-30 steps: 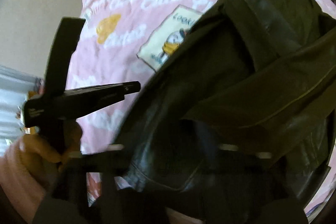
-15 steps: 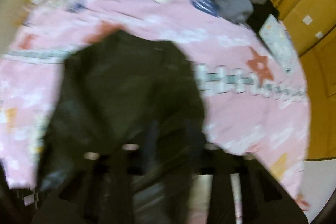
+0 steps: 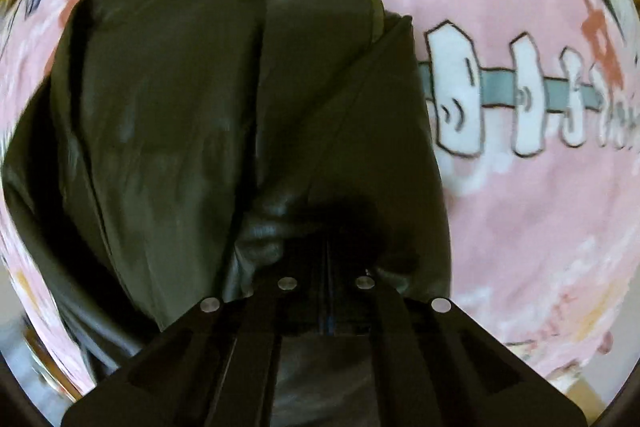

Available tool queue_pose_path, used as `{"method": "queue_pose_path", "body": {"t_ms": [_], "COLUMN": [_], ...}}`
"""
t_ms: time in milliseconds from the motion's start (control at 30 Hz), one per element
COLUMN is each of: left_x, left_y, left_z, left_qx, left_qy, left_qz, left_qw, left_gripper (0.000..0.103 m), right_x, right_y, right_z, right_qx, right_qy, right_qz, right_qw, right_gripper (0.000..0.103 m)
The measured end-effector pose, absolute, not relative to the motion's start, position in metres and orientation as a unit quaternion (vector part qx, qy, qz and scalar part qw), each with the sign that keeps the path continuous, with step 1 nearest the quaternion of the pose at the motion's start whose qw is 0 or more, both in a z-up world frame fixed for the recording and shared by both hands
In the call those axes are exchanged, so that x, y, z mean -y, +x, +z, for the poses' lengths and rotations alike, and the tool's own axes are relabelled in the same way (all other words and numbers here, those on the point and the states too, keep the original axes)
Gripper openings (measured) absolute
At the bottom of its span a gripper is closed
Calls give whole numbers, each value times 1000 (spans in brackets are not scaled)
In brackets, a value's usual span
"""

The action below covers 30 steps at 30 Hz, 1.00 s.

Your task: Fold large clothes

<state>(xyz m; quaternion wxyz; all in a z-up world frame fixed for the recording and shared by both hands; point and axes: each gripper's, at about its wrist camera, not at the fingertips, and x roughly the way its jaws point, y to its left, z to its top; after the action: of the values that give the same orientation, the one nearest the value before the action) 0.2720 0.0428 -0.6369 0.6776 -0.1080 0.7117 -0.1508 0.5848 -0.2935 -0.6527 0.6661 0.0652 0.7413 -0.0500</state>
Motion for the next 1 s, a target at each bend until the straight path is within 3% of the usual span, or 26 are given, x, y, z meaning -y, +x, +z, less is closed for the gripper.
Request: {"method": "queue_pose_path", "body": {"t_ms": [200,433,567,667,700,833,867,933,1000], "left_x": [-37,-56,-72,-92,-95,-89,-91,-92,-93], "left_y": [269,290,294,296,295,284,281,276,270], "left_z": [-623,-608,-601,-608,-609,-612,-615,-619,-620], "left_qx": [-694,-685,-675,-689,-690,-689,-692,-696,-692], "left_qy": [-49,-18,15,-22,-22,10,15,15,20], "left_qz": [-135,-116,-76,-69,-68,-67,-64,-58,-55], "left_qw": [706,719,734,721,720,722,719,716,719], "left_gripper": [4,4,4,4,4,4,4,4,4], "right_x": [340,373,366,344,329,293,295,307,320], "right_y": [582,540,541,560,568,587,588,591,593], "right_z": [-658,-630,-578,-557,-556,-603,-614,-635,-640], "right_qx": [-674,-613,-593,-595,-608,-694,-701,-703,-676], "right_qy": [240,322,297,274,262,191,191,221,255], "right_qz": [-89,-53,-8,24,30,4,-8,-28,-58], "right_qw": [693,719,748,755,748,694,687,676,688], "right_gripper": [0,1,11,25,25,20,10,1,0]}}
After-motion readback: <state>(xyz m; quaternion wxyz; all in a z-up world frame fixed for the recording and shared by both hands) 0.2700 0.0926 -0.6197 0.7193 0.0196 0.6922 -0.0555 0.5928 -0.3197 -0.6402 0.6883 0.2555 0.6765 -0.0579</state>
